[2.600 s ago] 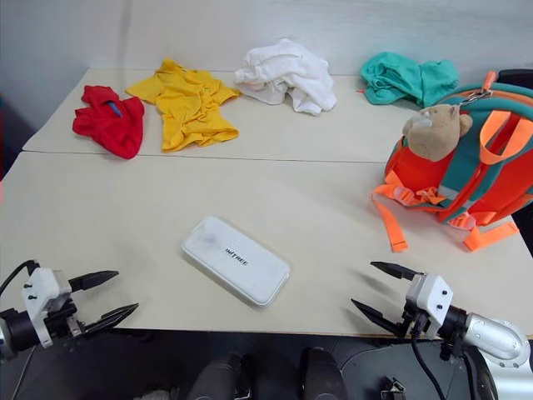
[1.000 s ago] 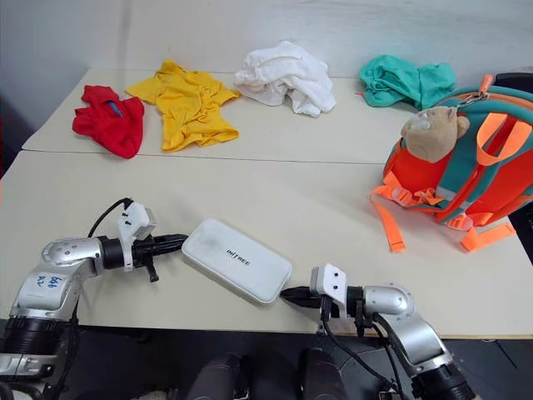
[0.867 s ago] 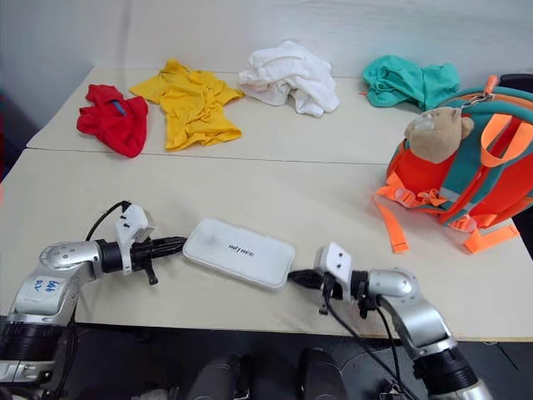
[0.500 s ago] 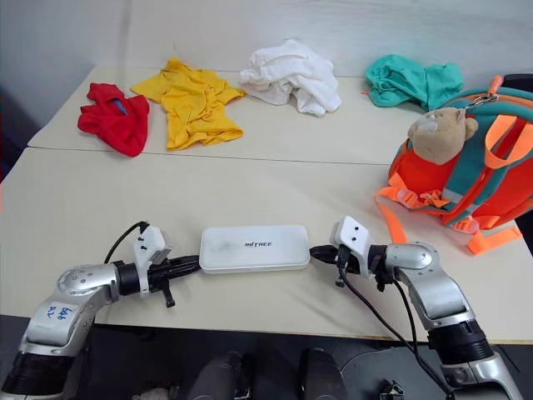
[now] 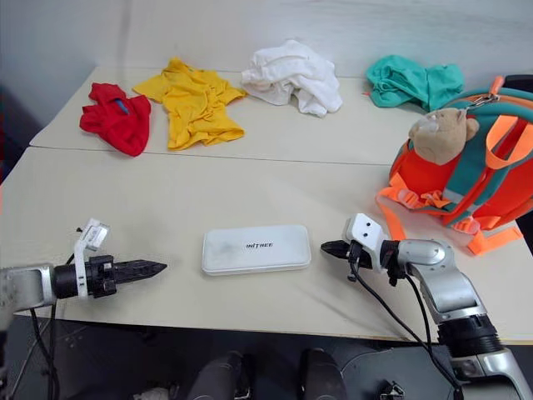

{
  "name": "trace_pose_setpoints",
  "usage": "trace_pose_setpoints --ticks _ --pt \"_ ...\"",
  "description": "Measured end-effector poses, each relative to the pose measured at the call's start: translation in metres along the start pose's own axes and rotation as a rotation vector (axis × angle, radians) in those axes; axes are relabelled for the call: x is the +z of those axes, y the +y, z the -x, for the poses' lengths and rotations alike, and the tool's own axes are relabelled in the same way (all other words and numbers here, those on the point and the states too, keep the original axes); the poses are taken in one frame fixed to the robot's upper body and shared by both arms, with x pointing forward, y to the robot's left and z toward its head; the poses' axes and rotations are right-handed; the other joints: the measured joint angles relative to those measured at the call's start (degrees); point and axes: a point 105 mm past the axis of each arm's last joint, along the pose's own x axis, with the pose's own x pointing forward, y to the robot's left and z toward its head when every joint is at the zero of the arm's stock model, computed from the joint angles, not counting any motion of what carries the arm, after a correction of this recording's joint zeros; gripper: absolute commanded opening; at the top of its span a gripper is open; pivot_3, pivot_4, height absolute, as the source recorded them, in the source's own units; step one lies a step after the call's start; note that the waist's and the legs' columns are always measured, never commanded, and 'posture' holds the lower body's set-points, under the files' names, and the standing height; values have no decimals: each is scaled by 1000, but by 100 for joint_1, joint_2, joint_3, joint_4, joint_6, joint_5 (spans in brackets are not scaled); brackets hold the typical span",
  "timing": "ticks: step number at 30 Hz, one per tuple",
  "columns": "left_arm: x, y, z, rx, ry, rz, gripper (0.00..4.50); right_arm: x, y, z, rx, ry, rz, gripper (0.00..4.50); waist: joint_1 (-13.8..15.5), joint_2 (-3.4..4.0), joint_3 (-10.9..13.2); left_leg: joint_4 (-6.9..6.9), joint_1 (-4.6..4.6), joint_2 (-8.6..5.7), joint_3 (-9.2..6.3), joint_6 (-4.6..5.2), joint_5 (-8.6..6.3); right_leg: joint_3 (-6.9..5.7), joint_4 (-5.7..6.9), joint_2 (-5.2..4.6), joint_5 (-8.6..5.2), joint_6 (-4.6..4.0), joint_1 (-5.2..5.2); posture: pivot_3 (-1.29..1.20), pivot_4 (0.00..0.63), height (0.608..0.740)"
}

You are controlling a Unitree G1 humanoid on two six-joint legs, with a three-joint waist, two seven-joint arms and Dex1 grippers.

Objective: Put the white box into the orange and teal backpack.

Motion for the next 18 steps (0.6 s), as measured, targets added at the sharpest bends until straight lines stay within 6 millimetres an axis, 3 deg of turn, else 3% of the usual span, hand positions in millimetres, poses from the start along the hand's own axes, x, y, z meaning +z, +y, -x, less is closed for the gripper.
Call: trace_pose_setpoints --ticks 5,14,18 --pt "8 -14 -48 -110 54 121 3719 4 6 -15 61 -19 14 0 -41 -7 -3 3 -7 2 4 -8 9 0 2 12 2 3 -2 0 150 740" --pt "6 -27 -73 -175 140 167 3719 7 12 -29 86 -41 18 0 -35 -8 -2 4 1 4 5 -13 16 8 4 10 2 3 0 0 150 740" --pt "1 -31 -83 -208 153 200 2862 10 18 -38 107 -63 26 0 -25 -9 -2 4 -4 0 2 -13 16 6 2 8 2 3 -1 0 150 740"
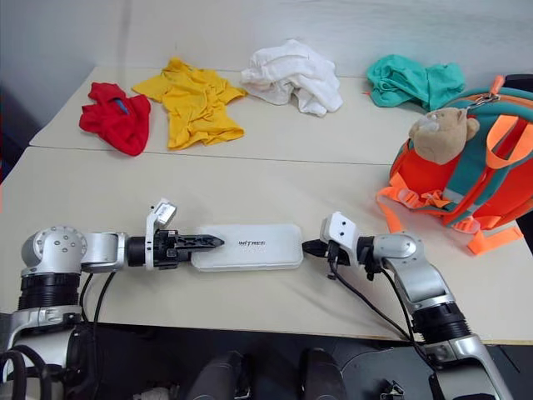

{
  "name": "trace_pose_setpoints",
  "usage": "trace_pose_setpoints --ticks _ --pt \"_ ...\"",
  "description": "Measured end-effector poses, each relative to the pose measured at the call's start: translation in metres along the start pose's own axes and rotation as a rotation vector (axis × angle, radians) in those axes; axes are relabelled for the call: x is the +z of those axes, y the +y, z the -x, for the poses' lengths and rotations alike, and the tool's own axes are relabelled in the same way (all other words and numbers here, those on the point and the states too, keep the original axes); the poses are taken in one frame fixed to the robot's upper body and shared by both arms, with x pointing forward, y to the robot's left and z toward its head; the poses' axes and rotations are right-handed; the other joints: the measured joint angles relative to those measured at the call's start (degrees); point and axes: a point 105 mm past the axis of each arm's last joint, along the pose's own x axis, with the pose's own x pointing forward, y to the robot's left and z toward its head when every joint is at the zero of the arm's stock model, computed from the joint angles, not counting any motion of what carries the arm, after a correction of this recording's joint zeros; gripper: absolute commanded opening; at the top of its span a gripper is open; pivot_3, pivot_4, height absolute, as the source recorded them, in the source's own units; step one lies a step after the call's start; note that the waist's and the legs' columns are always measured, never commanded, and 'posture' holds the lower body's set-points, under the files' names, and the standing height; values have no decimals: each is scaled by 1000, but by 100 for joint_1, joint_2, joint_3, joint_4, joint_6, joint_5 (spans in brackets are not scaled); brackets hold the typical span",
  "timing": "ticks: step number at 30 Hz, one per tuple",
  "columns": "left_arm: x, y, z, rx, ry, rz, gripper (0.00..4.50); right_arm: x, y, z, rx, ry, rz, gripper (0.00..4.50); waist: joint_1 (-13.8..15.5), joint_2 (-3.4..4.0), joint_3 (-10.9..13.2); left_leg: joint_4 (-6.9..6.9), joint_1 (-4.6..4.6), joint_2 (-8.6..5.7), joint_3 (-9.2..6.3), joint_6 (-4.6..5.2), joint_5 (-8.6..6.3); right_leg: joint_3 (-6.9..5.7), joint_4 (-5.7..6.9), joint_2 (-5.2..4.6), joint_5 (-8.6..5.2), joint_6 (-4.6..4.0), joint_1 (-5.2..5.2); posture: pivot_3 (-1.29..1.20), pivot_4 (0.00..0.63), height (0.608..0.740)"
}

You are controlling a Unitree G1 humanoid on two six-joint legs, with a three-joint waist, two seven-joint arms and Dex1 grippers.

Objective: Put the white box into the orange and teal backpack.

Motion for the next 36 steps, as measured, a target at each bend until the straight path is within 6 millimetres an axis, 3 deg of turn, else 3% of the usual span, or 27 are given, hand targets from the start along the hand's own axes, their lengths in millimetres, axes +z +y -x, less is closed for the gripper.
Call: trace_pose_setpoints --ticks 4,6,8,13,17,20,23,25,28,31,36 --pt "-1 -11 -2 -82 1 17 1672 -1 1 6 -15 -28 -50 0 -4 -1 1 -1 0 2 -3 0 1 -2 0 2 0 0 0 0 150 740" --pt "-2 -15 1 -99 8 12 1256 3 2 12 -20 -64 -81 537 -9 -1 1 0 0 2 -4 0 1 -2 0 2 0 0 1 0 150 740" --pt "-4 -15 5 -98 12 10 1242 8 1 24 -47 -98 -74 1143 -10 -1 1 -2 1 2 -4 -1 1 -1 -1 2 0 0 1 0 150 740" --pt "-12 -15 22 -88 -33 -26 1242 -14 3 81 -193 -56 -175 2875 13 -1 1 -8 -3 2 -7 -1 0 -3 -8 0 0 0 2 0 150 740" --pt "-15 -20 40 -77 -147 -183 1242 -37 16 141 -405 -47 -321 4249 26 0 1 -11 1 1 -1 -3 -1 2 -21 -1 0 -1 3 0 150 740" --pt "-17 -21 49 -87 -215 -299 1242 -45 15 179 -581 -50 -349 4442 9 1 1 -15 11 2 12 -11 -6 13 -32 0 -1 -3 1 0 150 740" --pt "-27 -17 61 -64 -221 -472 1242 -52 3 229 -869 -86 -325 4442 -19 8 3 -29 21 6 26 -45 -27 24 -33 1 -1 -9 -3 0 150 740" --pt "-27 -14 66 -55 -233 -543 1242 -56 -5 250 -986 -90 -292 4442 -15 12 5 -29 20 6 28 -44 -28 25 -32 0 -2 -11 -7 0 150 740" --pt "-23 -11 69 -62 -283 -577 1242 -51 -26 253 -1030 -132 -243 4442 -43 17 6 -29 24 9 30 -29 -22 30 -30 -2 -1 -11 -5 0 150 740" --pt "-26 -6 67 -65 -282 -584 1242 -26 -66 236 -968 -222 -181 4442 -154 36 18 -28 23 8 32 -1 -10 29 -19 -7 -1 -12 -11 0 150 740" --pt "-23 -7 66 -63 -289 -607 1242 0 -106 202 -864 -282 -134 4442 -152 42 22 -25 12 14 29 -2 -4 18 -11 1 -7 -20 -18 0 150 740"
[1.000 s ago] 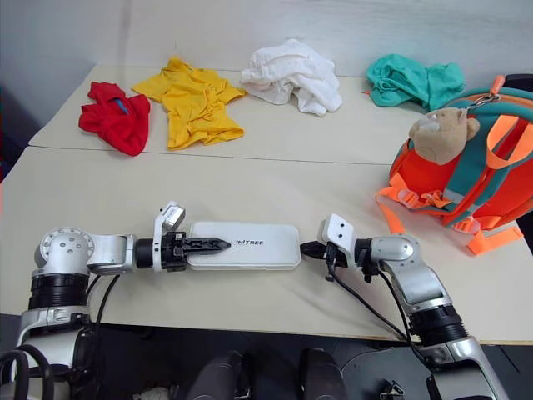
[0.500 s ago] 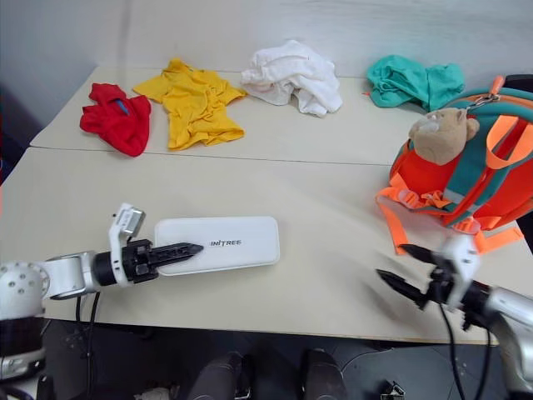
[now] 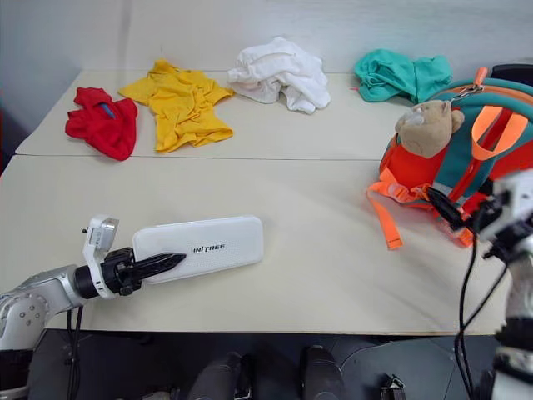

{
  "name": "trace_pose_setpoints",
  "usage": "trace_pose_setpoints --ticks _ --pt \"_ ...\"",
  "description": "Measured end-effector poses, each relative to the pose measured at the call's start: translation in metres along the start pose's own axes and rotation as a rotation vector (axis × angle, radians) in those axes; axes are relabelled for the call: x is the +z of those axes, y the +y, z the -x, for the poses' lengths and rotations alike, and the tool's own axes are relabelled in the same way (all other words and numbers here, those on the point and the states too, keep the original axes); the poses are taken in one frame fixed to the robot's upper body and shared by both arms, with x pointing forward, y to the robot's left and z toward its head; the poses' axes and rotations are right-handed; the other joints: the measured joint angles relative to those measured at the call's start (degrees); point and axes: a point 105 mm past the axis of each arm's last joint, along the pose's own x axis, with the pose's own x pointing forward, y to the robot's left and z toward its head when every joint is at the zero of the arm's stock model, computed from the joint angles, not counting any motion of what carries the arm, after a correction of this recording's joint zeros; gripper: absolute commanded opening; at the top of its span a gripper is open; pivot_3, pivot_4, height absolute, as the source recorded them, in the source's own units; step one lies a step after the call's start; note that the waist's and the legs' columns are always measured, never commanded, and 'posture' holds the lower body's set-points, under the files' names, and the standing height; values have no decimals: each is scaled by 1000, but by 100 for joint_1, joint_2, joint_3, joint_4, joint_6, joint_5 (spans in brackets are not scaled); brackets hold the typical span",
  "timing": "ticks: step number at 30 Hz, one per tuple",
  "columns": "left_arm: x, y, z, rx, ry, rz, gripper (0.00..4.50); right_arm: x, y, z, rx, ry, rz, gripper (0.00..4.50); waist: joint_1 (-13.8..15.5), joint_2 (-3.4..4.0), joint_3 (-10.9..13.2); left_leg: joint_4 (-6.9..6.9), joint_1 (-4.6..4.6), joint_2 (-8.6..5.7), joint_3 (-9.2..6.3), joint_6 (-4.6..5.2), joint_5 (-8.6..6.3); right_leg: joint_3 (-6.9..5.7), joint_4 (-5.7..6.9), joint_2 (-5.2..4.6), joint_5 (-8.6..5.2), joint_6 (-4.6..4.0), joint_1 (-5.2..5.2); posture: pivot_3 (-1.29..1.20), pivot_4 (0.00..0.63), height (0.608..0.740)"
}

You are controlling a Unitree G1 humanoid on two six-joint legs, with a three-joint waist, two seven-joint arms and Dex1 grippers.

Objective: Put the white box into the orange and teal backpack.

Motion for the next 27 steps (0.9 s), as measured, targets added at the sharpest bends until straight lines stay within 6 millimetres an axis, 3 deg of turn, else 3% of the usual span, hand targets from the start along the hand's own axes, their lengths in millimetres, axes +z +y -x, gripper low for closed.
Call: trace_pose_setpoints --ticks 3,10,14,15,22,25,27 --pt "3 1 -1 2 -25 -17 1242 6 12 -25 80 -32 -24 3829 6 0 0 8 -4 -2 -1 6 3 -2 2 -2 2 3 4 0 150 740" --pt "20 7 8 75 -159 -40 1242 13 46 -49 246 -111 -81 1517 1 0 0 10 -6 -1 -7 7 3 -6 12 -2 4 8 7 0 150 740" --pt "32 19 20 156 -272 -22 1242 32 90 -60 430 -163 -182 333 -40 6 4 8 -4 5 -9 4 5 -6 14 3 4 8 6 0 150 740" --pt "35 27 25 196 -310 -5 1242 40 112 -60 519 -172 -206 67 -34 6 4 7 -4 7 -12 3 4 -7 15 6 4 8 6 0 150 740" --pt "47 48 39 304 -401 27 1242 71 208 -44 907 -188 -340 26 4 4 4 6 -13 1 -17 3 0 -10 10 0 5 9 2 0 150 740" --pt "55 48 38 301 -420 3 1242 88 236 -25 1065 -188 -389 26 10 3 4 5 -15 1 -23 1 -3 -14 6 -1 5 8 3 0 150 740" --pt "57 47 39 294 -433 -4 1242 89 245 -10 1138 -138 -425 26 18 2 4 5 -19 0 -25 5 -7 -17 3 -2 5 9 4 0 150 740"
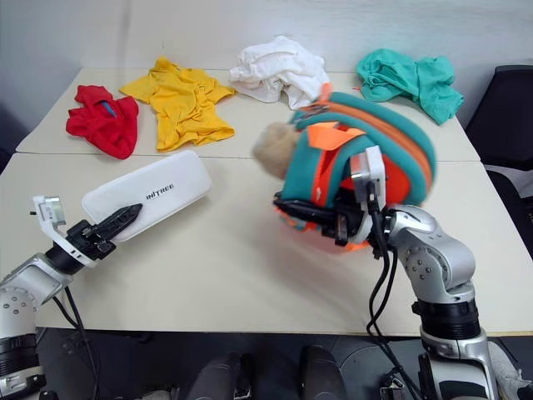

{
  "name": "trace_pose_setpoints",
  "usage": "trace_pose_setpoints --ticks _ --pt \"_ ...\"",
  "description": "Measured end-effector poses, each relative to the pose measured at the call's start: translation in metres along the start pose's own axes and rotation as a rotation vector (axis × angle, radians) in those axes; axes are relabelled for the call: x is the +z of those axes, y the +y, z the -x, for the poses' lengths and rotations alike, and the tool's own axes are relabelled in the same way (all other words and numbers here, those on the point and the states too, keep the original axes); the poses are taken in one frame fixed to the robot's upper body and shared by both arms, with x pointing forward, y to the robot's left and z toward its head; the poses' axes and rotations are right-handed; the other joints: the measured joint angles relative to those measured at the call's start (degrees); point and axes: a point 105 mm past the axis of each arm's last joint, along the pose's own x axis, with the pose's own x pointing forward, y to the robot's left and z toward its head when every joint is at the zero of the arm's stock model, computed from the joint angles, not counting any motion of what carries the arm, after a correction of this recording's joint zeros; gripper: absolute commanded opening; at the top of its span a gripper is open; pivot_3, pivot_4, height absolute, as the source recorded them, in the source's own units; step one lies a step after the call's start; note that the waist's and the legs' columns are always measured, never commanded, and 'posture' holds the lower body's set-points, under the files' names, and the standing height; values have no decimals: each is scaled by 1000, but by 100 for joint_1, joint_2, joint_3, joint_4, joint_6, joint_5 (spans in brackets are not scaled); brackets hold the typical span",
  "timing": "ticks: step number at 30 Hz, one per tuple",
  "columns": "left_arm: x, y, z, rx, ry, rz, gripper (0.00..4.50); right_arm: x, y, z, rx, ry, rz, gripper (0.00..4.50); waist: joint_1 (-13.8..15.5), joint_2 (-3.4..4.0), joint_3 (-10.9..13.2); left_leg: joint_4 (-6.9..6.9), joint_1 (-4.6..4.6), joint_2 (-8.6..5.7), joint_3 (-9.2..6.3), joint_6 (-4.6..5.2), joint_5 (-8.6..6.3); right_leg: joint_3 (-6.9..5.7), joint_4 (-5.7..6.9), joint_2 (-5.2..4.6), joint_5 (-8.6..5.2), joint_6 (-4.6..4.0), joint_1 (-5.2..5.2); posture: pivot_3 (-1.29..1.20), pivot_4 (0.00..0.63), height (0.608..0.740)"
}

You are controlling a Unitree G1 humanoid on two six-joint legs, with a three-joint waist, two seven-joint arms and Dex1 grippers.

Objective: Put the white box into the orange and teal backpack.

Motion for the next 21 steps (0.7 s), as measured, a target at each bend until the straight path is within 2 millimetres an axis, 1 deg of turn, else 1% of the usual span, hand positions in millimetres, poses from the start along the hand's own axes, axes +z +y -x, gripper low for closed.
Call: trace_pose_setpoints --ticks 2,4,5,7,8,9,10,12,14,16,17,19,21 --pt "10 -4 4 -18 -49 -1 1242 -7 12 6 31 54 -71 26 1 -13 -1 1 -4 0 -8 3 -2 -4 -5 -3 0 0 1 0 150 740" --pt "22 -12 7 -47 -88 -24 1242 -12 13 15 7 102 -98 26 0 -23 -3 3 -4 -1 -9 6 -5 -5 -12 -5 1 1 6 0 150 740" --pt "28 -19 9 -69 -90 -45 1242 -15 10 21 -22 130 -97 26 0 -27 -3 3 -4 -2 -9 7 -5 -5 -12 -6 2 2 7 0 150 740" --pt "39 -38 10 -132 -90 -95 1242 -18 1 29 -83 164 -89 26 0 -30 -3 4 -3 -3 -9 7 -5 -4 -18 -7 2 4 6 0 150 740" --pt "45 -51 8 -179 -85 -124 1242 -20 -4 31 -108 170 -95 26 -1 -31 -3 4 -3 -3 -11 6 -5 -4 -25 -7 2 4 7 0 150 740" --pt "48 -62 7 -216 -78 -146 1242 -21 -6 33 -118 172 -99 26 -1 -30 -2 4 -3 -3 -10 5 -5 -4 -26 -7 2 4 5 0 150 740" --pt "53 -79 4 -279 -66 -177 1242 -23 -8 33 -124 174 -103 26 -1 -30 -3 3 -3 -2 -12 3 -4 -5 -25 -7 2 3 5 0 150 740" --pt "58 -101 1 -359 -49 -218 1242 -24 -9 30 -115 167 -103 26 -1 -29 -3 2 -2 -3 -12 2 -4 -4 -25 -6 2 3 7 0 150 740" --pt "56 -116 2 -420 -15 -228 1242 -29 -10 27 -108 171 -110 26 -2 -29 -3 2 -2 -4 -11 2 -4 -5 -20 -6 2 4 8 0 150 740" --pt "51 -117 4 -429 10 -219 1242 -31 -11 26 -109 174 -108 26 -18 -29 -3 2 0 -4 -9 2 -4 -5 -18 -2 2 3 8 0 150 740" --pt "46 -116 4 -427 37 -214 1242 -31 -12 26 -111 172 -104 26 -20 -29 -2 2 1 -3 -7 2 -4 -4 -17 0 2 4 8 0 150 740" --pt "34 -114 0 -426 93 -225 1242 -32 -17 26 -121 167 -102 26 -5 -29 -2 3 0 -5 -5 2 -3 -5 -21 2 2 3 7 0 150 740" --pt "26 -113 -5 -440 129 -238 1242 -30 -18 25 -122 167 -94 26 24 -29 -2 4 -1 -6 -6 3 -3 -5 -23 1 2 4 7 0 150 740"
